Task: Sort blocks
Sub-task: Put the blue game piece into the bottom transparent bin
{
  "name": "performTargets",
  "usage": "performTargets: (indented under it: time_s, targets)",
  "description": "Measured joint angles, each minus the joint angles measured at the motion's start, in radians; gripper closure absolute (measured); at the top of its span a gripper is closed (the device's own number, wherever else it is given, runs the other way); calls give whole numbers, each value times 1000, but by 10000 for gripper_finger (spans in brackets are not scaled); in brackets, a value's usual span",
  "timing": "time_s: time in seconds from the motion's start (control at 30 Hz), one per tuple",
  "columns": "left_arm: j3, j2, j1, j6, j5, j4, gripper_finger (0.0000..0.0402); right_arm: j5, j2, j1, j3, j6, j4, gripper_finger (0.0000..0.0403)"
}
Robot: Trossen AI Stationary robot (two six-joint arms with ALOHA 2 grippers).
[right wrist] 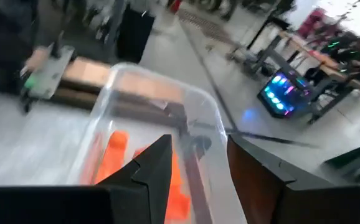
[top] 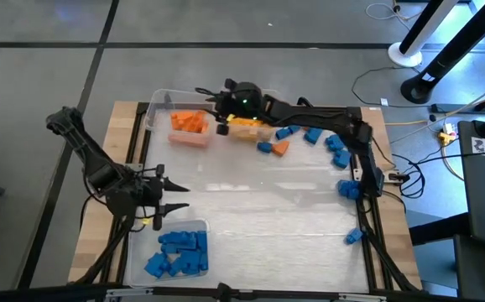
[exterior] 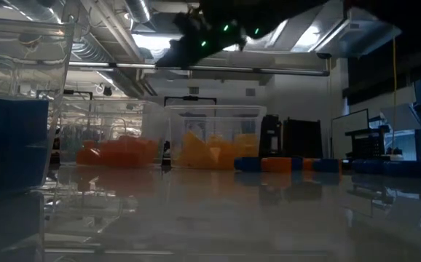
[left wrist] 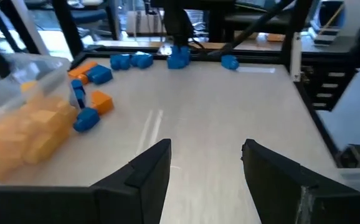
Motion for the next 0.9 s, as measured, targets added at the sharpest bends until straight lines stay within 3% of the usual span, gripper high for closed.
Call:
performTargets:
  time_s: [0.17, 0.3, 0.43, 0.67, 0.77, 0.9]
  targets:
    - [0, 74, 52, 38, -5, 18, 218, -21, -143, 7, 0, -37, -336, 246]
    - [0, 115, 109, -31, -3, 20, 218, -25, -227, 30, 1, -74, -683, 246]
    - [0, 147, 177, -27, 79, 60, 218, -17, -280, 92, 0, -43, -1033, 246]
    - [0, 217, 270, 117, 290, 253, 218, 259, -288, 290, -10, 147, -1546, 246]
    - [0, 246, 290, 147, 322, 282, 218, 306, -297, 390, -74, 215, -1568, 246]
    - [0, 276, 304, 131, 338, 273, 218, 293, -326, 506, -179, 261, -1579, 246]
